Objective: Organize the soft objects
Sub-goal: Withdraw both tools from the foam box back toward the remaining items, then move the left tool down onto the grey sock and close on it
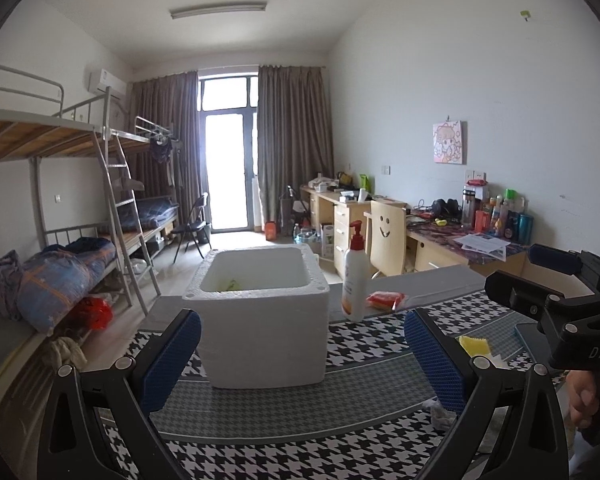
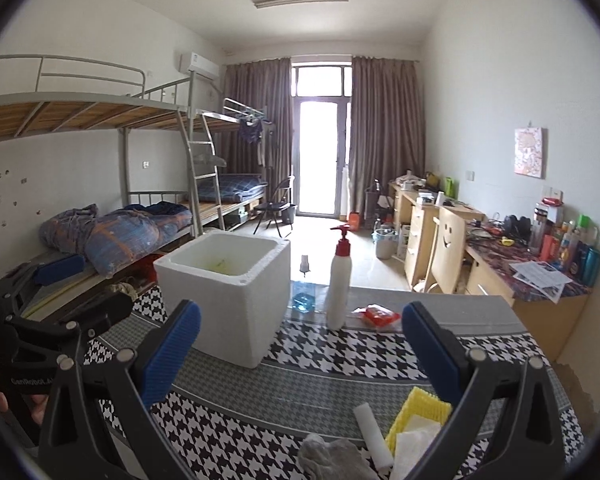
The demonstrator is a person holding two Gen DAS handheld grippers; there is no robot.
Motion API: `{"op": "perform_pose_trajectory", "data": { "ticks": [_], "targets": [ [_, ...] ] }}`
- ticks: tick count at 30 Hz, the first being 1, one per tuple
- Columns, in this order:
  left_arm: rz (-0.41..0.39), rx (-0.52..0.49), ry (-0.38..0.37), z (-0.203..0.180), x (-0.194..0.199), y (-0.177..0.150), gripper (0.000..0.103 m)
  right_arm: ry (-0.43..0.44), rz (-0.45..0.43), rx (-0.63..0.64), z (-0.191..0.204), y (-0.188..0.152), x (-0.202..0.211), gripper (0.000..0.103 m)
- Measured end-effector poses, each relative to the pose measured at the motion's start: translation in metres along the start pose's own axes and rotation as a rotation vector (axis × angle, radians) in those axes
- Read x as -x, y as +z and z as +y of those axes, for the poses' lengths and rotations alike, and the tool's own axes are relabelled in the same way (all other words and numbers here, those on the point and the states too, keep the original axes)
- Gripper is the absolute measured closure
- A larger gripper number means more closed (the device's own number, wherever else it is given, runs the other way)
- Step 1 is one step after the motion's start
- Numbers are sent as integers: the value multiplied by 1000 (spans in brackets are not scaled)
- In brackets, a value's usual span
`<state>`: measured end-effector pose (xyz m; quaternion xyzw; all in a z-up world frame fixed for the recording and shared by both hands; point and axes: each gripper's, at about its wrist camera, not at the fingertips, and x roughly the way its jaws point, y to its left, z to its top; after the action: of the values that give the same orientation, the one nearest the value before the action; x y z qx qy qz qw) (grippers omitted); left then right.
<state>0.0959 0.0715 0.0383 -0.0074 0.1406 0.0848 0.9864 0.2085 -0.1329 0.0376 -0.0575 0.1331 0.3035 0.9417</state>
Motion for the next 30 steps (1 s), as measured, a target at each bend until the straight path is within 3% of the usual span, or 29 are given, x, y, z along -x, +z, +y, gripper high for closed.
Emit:
{"op": "perform_pose_trajectory", "data": {
  "ticks": [15,30],
  "targets": [
    [37,-19,-96,-27,-5,-14,1,-92,34,-70,-21,-20,11,1],
    [106,-23,-173,-55,-18,-28,1,-129,66,-119,-42,-37,14,1]
  ]
}}
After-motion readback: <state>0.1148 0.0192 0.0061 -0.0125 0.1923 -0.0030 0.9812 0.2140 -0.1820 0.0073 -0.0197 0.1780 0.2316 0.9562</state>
